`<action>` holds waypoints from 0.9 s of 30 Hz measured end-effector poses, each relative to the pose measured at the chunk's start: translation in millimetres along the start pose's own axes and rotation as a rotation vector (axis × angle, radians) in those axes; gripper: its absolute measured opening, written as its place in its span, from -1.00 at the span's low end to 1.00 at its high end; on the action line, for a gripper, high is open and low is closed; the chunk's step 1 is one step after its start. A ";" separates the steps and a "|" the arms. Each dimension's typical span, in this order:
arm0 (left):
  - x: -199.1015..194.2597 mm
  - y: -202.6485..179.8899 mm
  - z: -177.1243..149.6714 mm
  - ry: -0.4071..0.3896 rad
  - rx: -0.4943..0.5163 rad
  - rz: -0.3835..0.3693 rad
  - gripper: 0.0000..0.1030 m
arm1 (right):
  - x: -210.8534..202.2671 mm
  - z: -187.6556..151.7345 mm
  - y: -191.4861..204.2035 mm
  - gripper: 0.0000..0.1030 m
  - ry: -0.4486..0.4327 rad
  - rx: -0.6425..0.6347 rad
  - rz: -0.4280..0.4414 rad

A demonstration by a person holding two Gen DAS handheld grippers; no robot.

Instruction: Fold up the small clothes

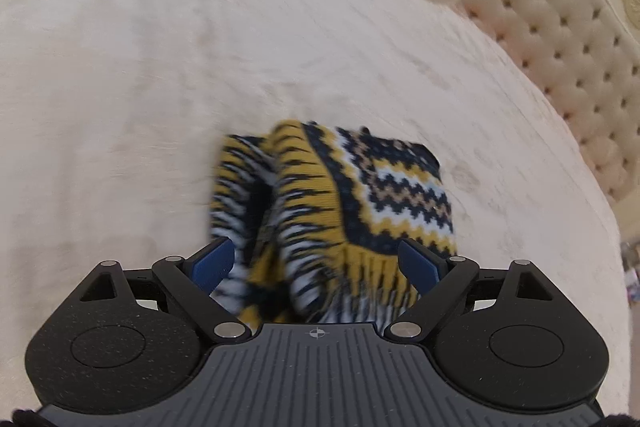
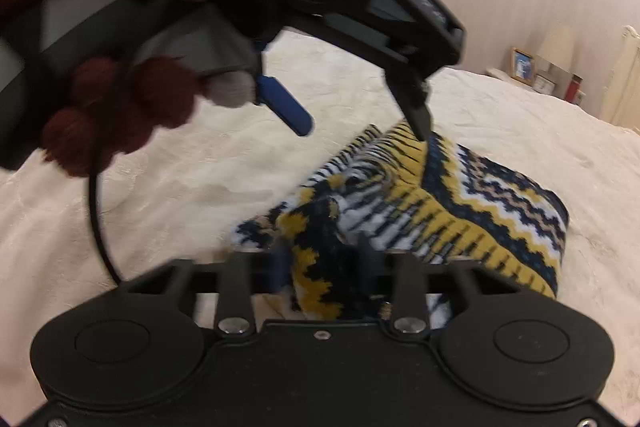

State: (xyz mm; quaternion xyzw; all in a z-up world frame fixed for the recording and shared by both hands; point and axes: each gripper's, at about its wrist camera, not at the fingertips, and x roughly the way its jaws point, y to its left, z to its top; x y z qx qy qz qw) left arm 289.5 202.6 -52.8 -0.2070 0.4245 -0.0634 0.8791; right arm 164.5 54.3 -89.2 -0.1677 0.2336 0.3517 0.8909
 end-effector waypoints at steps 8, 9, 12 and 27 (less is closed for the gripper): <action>43.4 -12.4 9.0 0.049 0.003 0.019 -0.37 | -11.4 3.0 -9.9 -0.60 -0.042 0.044 0.024; 44.7 -13.6 8.0 0.031 0.010 0.028 -0.61 | -12.4 2.6 -10.6 -0.60 -0.043 0.049 0.026; 30.5 -13.6 6.4 -0.020 0.034 0.026 -0.73 | -20.4 4.2 -16.6 -0.65 -0.065 0.106 0.067; 32.7 20.2 -22.8 -0.063 0.095 0.137 -0.29 | 3.0 -4.3 -7.8 0.11 0.016 0.211 0.253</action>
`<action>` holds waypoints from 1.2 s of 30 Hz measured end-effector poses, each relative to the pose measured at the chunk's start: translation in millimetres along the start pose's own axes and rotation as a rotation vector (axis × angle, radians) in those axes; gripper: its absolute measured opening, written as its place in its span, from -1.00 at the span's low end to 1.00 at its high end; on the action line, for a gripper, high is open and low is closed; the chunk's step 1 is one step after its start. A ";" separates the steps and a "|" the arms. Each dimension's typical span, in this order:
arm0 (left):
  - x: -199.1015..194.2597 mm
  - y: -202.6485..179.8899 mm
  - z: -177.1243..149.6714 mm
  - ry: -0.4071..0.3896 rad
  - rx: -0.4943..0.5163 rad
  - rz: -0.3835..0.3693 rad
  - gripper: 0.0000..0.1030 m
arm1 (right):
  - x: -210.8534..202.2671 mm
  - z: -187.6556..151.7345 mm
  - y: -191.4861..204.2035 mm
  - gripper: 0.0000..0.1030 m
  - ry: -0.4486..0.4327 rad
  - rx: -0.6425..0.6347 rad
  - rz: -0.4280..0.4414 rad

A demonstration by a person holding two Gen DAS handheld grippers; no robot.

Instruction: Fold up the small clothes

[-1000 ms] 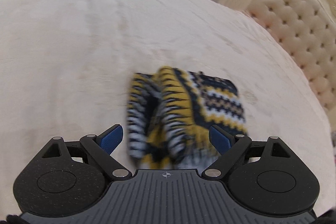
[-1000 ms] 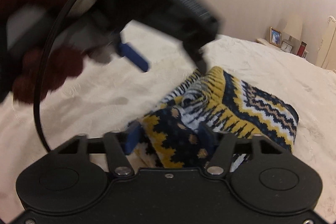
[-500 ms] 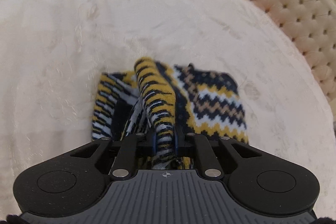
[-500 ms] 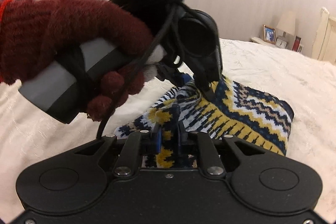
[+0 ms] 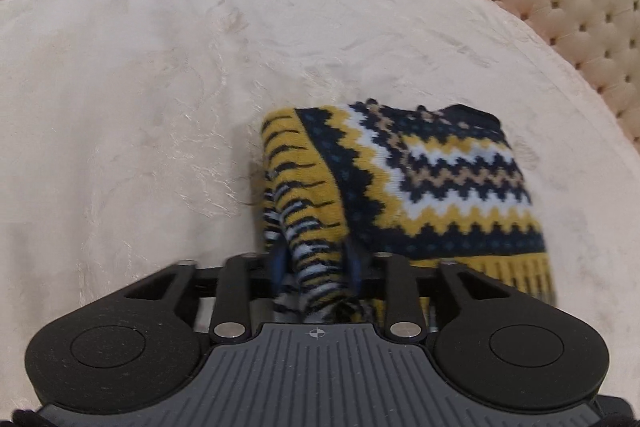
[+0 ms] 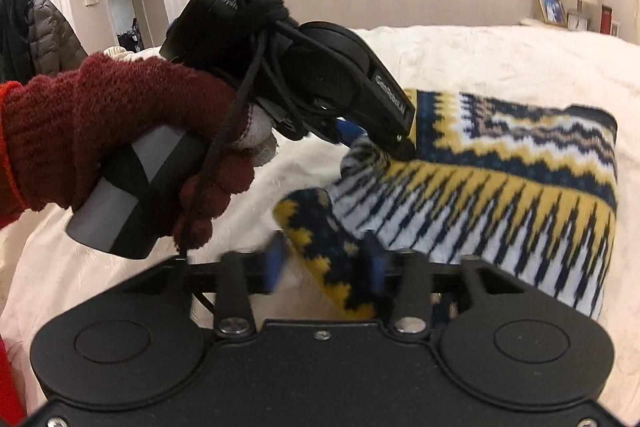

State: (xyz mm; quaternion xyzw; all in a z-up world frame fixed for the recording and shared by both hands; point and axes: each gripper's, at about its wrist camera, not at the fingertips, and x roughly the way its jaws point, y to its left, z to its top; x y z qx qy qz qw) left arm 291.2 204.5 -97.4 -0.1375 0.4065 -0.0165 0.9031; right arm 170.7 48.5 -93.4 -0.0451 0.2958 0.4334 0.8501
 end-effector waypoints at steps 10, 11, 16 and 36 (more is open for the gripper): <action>-42.3 9.9 5.4 -0.080 0.042 0.005 0.05 | -23.6 4.1 -13.5 0.29 -0.110 0.073 0.004; -47.5 9.2 3.3 -0.086 0.051 0.000 0.17 | -25.8 3.8 -13.9 0.32 -0.121 0.081 0.000; -58.6 5.7 -10.2 -0.069 0.041 -0.044 0.30 | -27.2 9.6 -36.1 0.46 -0.156 0.141 -0.034; -30.4 5.8 -50.5 0.059 -0.064 -0.108 0.53 | -25.9 -5.0 -183.4 0.83 -0.191 0.705 -0.174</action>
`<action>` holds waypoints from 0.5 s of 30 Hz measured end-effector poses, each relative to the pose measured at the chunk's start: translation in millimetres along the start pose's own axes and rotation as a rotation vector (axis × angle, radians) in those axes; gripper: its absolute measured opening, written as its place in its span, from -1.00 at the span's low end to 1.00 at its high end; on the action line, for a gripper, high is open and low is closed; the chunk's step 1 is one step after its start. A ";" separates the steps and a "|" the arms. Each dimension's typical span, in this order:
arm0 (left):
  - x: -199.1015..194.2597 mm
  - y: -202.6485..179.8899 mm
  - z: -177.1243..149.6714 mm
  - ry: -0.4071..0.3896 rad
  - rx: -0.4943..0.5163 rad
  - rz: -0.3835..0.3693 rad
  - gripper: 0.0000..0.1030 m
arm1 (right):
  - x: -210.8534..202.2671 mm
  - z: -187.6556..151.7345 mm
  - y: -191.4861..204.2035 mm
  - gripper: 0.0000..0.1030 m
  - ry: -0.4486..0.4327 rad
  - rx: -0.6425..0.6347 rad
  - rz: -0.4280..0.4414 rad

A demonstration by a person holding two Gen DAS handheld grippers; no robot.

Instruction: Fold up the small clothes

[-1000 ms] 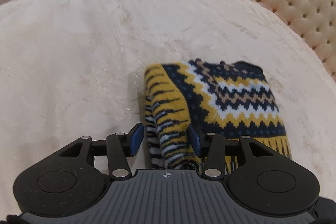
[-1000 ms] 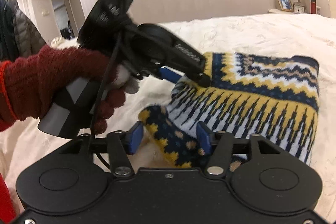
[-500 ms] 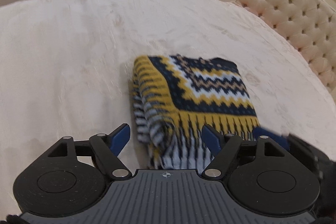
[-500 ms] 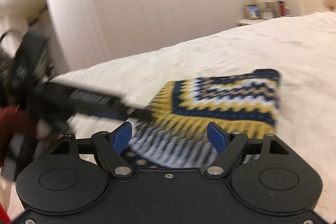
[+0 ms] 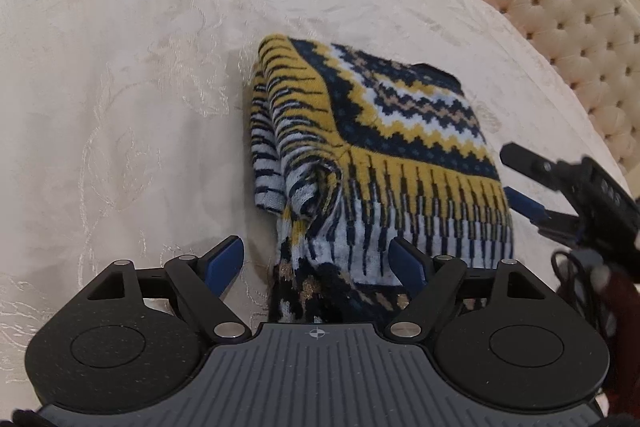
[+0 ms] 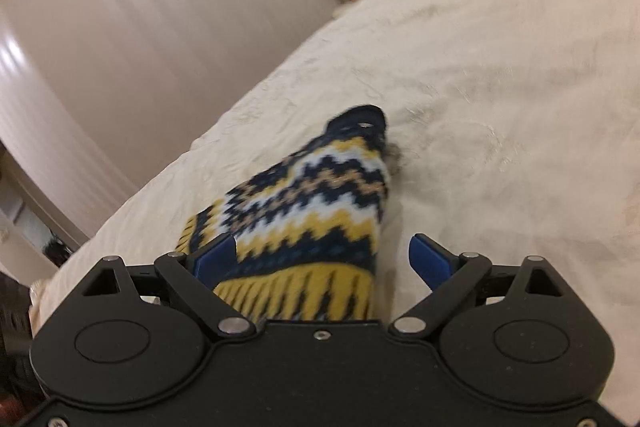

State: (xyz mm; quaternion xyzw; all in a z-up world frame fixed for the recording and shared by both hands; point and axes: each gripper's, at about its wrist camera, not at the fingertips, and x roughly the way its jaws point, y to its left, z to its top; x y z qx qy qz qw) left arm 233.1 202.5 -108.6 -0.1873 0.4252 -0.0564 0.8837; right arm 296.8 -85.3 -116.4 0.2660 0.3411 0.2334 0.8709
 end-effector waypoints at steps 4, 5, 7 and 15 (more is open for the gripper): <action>11.3 -4.1 0.5 0.022 0.006 -0.027 0.55 | 25.0 11.0 -20.5 0.83 0.062 0.067 0.025; 15.0 -5.2 1.0 0.029 0.006 -0.033 0.55 | 30.3 11.7 -24.8 0.83 0.080 0.084 0.036; 21.8 -7.9 2.5 0.038 0.005 -0.047 0.57 | 41.7 13.5 -32.4 0.79 0.116 0.106 0.057; 48.8 -16.4 13.3 0.087 -0.001 -0.115 0.69 | 68.4 14.6 -46.2 0.03 0.167 0.178 0.129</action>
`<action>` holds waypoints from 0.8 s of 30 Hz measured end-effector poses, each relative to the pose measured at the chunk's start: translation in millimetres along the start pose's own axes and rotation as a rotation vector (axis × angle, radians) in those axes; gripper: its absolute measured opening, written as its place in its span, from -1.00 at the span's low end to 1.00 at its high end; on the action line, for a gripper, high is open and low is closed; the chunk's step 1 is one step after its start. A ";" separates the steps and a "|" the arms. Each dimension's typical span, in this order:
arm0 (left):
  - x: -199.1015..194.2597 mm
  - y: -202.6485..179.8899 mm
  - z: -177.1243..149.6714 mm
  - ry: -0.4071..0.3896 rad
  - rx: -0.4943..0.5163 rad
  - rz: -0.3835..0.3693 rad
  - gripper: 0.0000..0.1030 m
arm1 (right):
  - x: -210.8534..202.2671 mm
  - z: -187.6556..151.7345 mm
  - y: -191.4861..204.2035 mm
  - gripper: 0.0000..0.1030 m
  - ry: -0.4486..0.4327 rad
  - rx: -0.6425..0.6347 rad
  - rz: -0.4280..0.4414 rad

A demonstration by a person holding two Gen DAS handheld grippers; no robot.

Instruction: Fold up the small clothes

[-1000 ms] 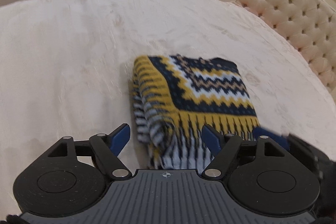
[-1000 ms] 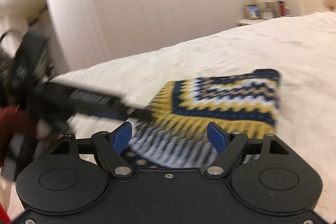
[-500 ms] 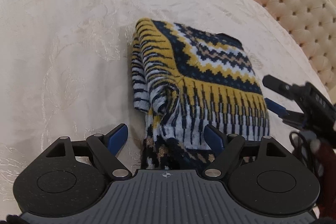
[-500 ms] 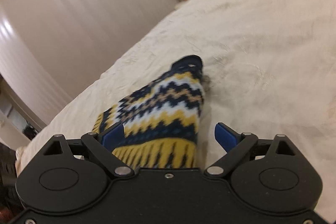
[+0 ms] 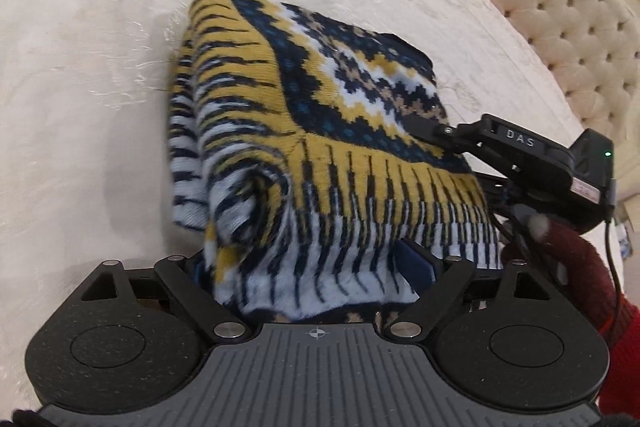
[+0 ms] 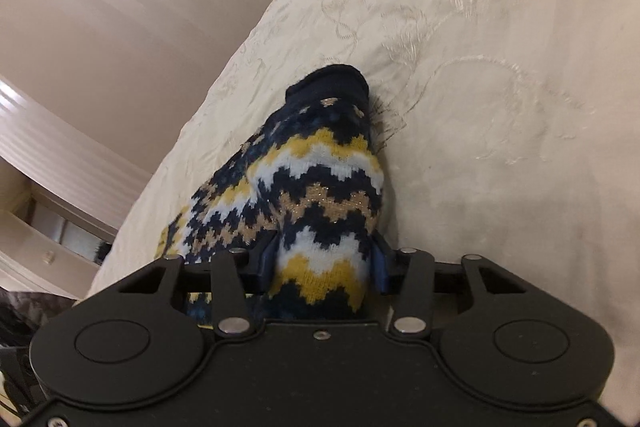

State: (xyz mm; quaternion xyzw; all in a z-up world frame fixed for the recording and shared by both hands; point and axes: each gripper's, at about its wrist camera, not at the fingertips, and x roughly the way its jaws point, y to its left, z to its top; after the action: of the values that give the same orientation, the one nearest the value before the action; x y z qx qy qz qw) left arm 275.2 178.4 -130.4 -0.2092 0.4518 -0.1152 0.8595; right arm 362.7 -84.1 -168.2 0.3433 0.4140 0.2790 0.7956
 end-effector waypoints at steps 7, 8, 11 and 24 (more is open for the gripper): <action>-0.1 5.5 0.6 0.007 -0.066 -0.109 0.16 | -6.3 -3.5 0.6 -0.10 -0.006 0.031 0.009; -2.8 4.1 -0.6 0.008 -0.064 -0.113 0.14 | -10.0 -3.1 3.0 -0.12 -0.005 0.036 0.005; -14.1 -0.1 -3.7 0.007 -0.061 -0.135 0.14 | -23.7 -8.2 11.0 -0.15 0.002 0.042 -0.002; -70.7 -49.0 -67.8 0.042 -0.031 -0.268 0.14 | -123.6 -63.3 56.5 -0.15 0.144 -0.041 -0.078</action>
State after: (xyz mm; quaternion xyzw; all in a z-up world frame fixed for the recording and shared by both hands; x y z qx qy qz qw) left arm 178.9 145.1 -90.3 -0.2785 0.4395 -0.2263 0.8234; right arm 237.8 -119.8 -93.2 0.2896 0.4772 0.2804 0.7809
